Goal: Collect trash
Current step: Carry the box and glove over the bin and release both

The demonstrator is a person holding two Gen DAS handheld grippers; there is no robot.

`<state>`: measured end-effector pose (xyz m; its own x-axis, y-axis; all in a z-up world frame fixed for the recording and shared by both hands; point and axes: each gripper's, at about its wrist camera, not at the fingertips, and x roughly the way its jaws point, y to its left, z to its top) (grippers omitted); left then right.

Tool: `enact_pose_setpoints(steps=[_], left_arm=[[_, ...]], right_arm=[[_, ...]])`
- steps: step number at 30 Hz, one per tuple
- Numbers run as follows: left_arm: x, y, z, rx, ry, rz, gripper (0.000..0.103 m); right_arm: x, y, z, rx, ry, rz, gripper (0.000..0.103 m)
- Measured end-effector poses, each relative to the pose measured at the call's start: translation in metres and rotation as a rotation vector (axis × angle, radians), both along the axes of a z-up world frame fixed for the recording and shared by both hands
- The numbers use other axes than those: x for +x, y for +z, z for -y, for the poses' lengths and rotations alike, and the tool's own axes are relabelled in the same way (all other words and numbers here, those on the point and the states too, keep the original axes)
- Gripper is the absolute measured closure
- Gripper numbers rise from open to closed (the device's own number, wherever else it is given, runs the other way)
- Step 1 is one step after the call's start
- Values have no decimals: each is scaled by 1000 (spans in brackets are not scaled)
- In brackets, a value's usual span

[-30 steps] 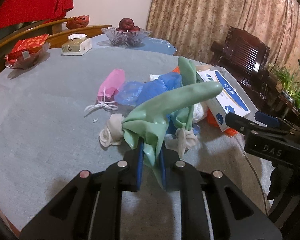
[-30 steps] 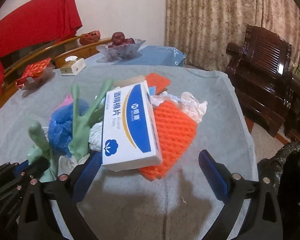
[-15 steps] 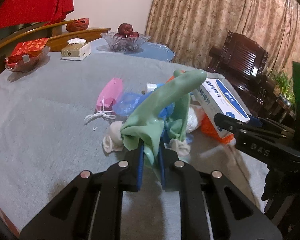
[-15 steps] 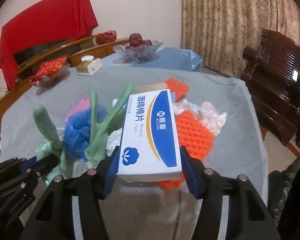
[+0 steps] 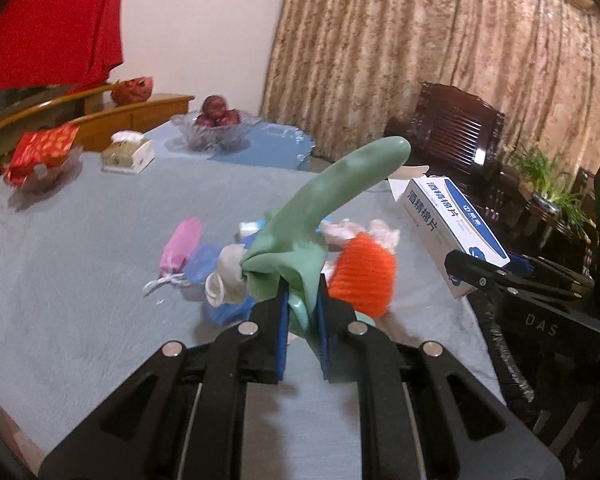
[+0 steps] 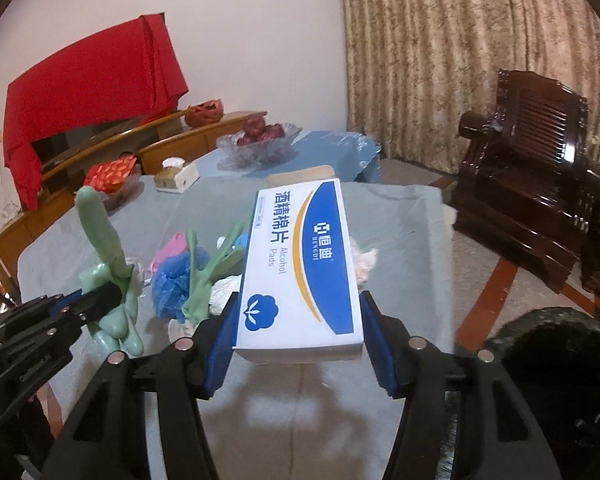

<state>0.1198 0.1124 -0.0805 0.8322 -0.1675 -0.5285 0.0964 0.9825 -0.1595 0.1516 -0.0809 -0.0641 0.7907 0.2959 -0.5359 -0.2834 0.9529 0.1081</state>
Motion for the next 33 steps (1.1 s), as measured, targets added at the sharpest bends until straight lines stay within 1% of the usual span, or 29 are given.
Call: enact_pose_setpoints(steps=[4, 9, 15, 20, 26, 33], left_arm=[[-1, 8, 21, -1, -46, 8, 92], [-2, 18, 58, -5, -122, 23, 92], [-4, 22, 102, -13, -210, 34, 92], [-6, 22, 144, -16, -298, 42, 92], [-7, 21, 191, -22, -403, 46, 92], [-5, 7, 238, -20, -508, 21, 92]], right_arm=[[-14, 9, 18, -2, -30, 14, 46], [-30, 15, 46, 5, -77, 22, 46], [-51, 21, 83, 11, -148, 28, 46], [-70, 24, 122, 17, -232, 29, 46], [-88, 21, 165, 12, -339, 20, 46], [-108, 6, 211, 3, -451, -24, 46]])
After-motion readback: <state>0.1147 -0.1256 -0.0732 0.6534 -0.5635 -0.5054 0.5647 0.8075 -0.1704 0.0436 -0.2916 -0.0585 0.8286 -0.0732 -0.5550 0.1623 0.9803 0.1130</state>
